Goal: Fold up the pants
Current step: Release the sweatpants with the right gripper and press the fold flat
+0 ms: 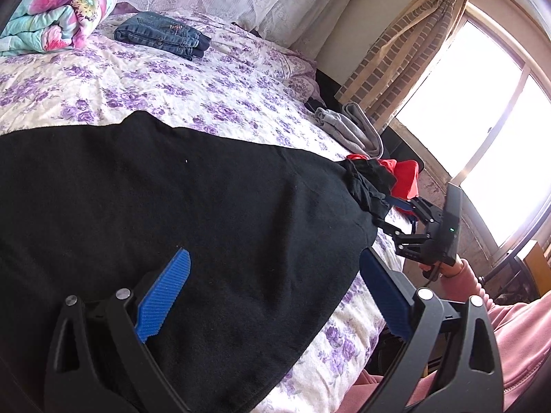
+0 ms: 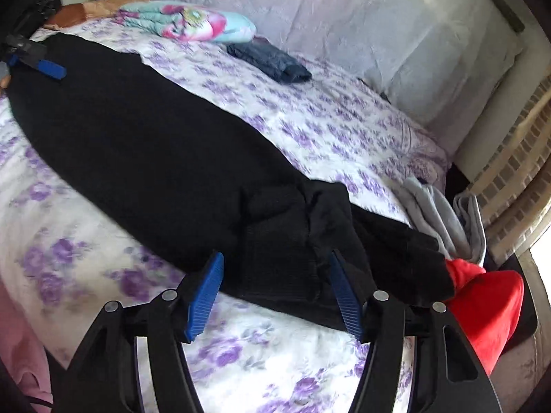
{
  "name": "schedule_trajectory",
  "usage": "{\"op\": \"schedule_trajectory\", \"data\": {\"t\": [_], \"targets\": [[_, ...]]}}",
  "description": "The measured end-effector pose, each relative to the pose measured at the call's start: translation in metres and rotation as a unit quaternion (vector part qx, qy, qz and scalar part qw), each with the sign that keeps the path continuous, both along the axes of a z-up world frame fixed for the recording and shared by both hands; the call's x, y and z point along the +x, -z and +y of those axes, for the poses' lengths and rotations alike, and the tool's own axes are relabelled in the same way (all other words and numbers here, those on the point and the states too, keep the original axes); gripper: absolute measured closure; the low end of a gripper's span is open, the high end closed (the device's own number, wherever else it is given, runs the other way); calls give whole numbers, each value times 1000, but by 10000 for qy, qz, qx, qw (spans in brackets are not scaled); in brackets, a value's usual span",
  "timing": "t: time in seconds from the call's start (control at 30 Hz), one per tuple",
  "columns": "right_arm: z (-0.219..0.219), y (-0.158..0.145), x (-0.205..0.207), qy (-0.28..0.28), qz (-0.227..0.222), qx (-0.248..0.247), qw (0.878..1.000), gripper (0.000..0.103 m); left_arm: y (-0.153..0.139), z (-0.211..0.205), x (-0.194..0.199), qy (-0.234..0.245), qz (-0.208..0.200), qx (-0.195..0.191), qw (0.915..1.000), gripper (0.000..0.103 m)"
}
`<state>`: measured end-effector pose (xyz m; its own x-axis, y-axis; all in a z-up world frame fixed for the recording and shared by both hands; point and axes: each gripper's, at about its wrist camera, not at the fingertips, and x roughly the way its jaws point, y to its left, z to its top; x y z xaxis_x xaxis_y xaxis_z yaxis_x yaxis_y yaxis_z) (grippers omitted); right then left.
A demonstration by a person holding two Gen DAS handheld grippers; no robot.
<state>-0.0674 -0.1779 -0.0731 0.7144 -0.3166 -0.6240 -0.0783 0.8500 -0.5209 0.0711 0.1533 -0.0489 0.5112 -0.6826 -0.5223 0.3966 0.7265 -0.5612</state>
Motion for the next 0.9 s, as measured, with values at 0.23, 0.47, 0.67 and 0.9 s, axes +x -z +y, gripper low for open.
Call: {"op": "schedule_trajectory", "data": {"t": [0.23, 0.47, 0.67, 0.9], "targets": [[-61, -38, 10, 589, -232, 1547, 9859, 96, 1, 1, 0, -12, 12, 18, 10000, 7], [-182, -84, 10, 2377, -1374, 2965, 9147, 92, 1, 1, 0, -21, 13, 8, 10000, 7], [-187, -77, 3, 2941, -1689, 2507, 9067, 62, 1, 2, 0, -16, 14, 14, 10000, 6], [-125, -34, 37, 1682, -587, 2064, 9621, 47, 0, 0, 0, -8, 15, 82, 10000, 6]]}}
